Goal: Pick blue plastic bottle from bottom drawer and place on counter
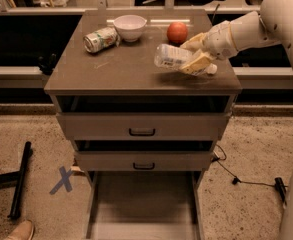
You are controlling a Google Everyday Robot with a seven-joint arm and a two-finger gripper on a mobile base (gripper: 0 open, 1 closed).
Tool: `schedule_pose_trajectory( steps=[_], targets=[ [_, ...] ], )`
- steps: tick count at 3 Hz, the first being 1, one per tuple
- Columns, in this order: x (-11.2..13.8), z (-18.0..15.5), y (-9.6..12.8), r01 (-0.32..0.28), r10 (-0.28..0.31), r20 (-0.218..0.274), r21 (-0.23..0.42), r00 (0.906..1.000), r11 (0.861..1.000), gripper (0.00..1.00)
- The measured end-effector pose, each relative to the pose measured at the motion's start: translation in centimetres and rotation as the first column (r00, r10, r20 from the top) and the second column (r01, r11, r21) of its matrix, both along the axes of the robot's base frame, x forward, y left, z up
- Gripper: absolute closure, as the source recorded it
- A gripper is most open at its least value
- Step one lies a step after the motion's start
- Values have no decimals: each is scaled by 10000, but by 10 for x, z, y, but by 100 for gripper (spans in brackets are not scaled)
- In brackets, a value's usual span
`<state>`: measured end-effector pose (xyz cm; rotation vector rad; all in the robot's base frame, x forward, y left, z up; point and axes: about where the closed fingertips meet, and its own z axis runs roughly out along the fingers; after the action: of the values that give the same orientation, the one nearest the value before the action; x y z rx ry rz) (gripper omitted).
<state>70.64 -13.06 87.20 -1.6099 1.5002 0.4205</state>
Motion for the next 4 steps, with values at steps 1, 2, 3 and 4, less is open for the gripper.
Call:
schedule_pose_trajectory(
  steps=[1, 2, 3, 4],
  targets=[
    [8, -9, 4, 250, -250, -555, 3, 9981, 9997, 51],
    [12, -17, 6, 520, -521, -958, -34, 9940, 9986, 28],
    [15, -27, 7, 689, -683, -1290, 2, 9893, 9976, 0],
    [14, -28, 5, 729, -716, -1288, 57, 9891, 9973, 0]
  ],
)
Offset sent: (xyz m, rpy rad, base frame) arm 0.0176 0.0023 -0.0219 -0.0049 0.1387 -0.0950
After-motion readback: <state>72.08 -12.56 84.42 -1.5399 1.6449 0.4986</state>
